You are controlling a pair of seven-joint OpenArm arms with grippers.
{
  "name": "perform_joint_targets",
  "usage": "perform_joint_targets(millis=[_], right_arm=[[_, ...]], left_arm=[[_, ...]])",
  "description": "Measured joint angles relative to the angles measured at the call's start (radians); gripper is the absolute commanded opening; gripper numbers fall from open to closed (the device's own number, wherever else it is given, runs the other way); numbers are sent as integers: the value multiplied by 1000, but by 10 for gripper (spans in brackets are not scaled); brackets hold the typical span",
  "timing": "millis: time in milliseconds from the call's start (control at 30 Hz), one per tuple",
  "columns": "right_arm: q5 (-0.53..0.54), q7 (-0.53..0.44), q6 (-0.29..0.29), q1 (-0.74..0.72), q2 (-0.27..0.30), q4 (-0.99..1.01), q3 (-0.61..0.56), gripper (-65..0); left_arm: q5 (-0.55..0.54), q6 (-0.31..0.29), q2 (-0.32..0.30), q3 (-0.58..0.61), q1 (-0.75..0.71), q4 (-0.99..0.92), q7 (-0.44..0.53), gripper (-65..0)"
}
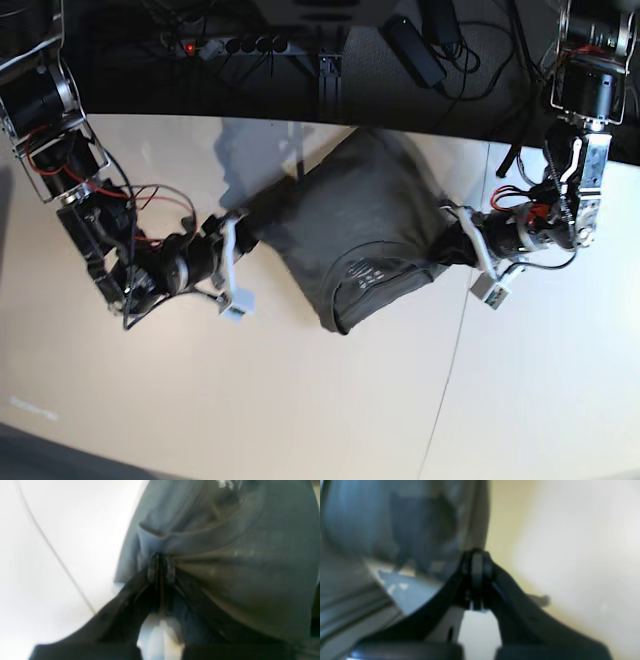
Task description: Fold the T-shirt properly
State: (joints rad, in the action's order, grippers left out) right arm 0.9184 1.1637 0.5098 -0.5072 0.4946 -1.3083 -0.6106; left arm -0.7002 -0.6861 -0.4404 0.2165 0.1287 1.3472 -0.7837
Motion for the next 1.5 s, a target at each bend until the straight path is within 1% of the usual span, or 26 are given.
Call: perform_joint_targets(millis=[67,167,267,333,433,500,633,767,833,867,933,1000,1067,1100,1200,1267,1333,1433,1500], right_arm=[[-3,2,0,58,34,-64,5,-650],[-1,-5,0,145,41,-129,36,-650],[2,-11,0,220,18,-167,75,-650],[2,-10,0,262,0,-193,104,-650],[3,-11,0,317,-14,-218,145,-650],[0,-12,0,348,-16,-240,165,-650],[-2,-7,1,414,-24,-289,194,-650],[-11,-1,1,463,-67,-314,212,-650],[-16,3,1,469,-88,-317,220,-650],[-17,4,1,468,-91,-318,228,-650],[-18,5,1,468,-89,-329,262,-650],[-18,11,1,468,-79,-344,306,-650],[-19,13,1,468,-59,-357,367,-650],[-18,11,1,468,-45,-360,403,-650],[-21,2,1,465,-3,-362,502,-650],[-22,-34,1,462,27,-358,541,-650],[-55,-56,1,441,46,-334,545,-650],[-61,-66,1,379,34,-265,533,-650],[-58,-74,1,331,12,-224,519,-650]], left_arm=[[3,1,1,38,43,-11,4,-611],[2,1,11,108,86,-12,8,-611],[6,-2,37,173,108,-13,14,-611],[34,-2,56,197,118,-13,26,-611],[85,-2,90,205,130,-13,33,-611],[90,-2,105,206,135,-13,38,-611],[106,-2,105,208,161,-14,85,-611],[106,-2,114,207,204,-14,93,-611],[102,-3,117,208,221,-14,74,-611],[95,-2,116,208,231,-14,38,-611],[35,-3,101,206,255,-14,-66,-623],[-69,-3,73,174,268,-2,-163,-649],[-179,-3,33,122,266,25,-220,-650],[-199,-3,11,89,259,39,-231,-650],[-215,-2,-53,-5,206,71,-228,-650],[-211,-3,-72,-43,166,71,-238,-650],[-206,-2,-71,-63,132,71,-232,-650],[-153,-3,-69,-65,87,71,-220,-650],[-138,-2,-68,-66,53,70,-185,-650]])
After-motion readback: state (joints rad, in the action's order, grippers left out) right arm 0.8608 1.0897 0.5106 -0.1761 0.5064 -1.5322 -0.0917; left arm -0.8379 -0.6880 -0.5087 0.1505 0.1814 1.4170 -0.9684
